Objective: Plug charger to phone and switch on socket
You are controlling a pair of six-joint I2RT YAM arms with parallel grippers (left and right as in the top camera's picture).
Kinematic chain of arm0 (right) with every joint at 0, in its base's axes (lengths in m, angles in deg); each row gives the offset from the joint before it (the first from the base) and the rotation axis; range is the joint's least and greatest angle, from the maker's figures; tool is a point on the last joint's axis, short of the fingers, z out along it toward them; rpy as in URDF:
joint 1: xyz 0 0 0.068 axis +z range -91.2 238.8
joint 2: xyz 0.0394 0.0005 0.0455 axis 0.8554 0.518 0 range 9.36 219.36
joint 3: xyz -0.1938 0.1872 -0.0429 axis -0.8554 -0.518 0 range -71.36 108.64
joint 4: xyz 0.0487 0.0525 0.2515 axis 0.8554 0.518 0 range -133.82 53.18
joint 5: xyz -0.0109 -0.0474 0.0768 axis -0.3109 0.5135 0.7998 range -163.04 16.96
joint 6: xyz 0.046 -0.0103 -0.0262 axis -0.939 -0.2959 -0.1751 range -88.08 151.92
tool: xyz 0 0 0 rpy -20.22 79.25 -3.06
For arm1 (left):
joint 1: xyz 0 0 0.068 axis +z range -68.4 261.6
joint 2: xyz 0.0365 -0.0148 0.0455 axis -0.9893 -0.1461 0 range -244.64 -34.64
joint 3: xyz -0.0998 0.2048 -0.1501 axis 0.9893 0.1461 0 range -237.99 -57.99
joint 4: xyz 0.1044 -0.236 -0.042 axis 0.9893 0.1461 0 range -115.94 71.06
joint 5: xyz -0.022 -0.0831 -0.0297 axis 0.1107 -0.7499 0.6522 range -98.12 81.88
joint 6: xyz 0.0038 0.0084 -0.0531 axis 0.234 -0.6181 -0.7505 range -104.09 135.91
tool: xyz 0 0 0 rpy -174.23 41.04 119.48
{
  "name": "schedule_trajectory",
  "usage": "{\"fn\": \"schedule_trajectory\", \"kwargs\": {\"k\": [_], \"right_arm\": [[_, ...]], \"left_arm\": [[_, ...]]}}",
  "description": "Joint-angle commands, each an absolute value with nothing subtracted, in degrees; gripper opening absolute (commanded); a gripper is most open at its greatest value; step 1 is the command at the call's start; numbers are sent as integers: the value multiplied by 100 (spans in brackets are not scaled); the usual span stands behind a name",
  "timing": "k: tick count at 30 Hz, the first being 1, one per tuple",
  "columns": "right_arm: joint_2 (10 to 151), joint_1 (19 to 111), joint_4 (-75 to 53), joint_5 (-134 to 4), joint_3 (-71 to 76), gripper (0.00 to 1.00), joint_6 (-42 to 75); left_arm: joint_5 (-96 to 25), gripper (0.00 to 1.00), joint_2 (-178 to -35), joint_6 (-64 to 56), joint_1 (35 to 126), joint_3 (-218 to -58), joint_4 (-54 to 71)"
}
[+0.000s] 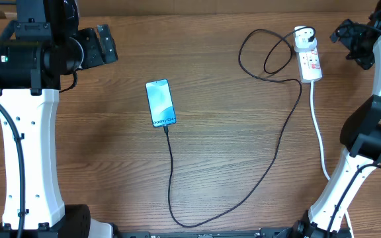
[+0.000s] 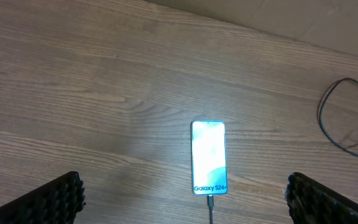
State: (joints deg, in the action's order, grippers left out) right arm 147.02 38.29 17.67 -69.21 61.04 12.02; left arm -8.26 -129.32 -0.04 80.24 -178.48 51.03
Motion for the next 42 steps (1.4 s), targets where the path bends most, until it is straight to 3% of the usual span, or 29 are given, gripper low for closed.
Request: {"fn": "schedule_trajectory", "kwargs": {"k": [1, 42], "right_arm": [[14831, 3862, 1660, -7041, 6135, 100, 913], [15832, 4227, 1553, -6846, 6098, 100, 625]], "left_arm": [[-751, 100, -12978, 49, 8050, -17922, 5100], [-751, 100, -12978, 49, 8050, -17922, 5100]]}}
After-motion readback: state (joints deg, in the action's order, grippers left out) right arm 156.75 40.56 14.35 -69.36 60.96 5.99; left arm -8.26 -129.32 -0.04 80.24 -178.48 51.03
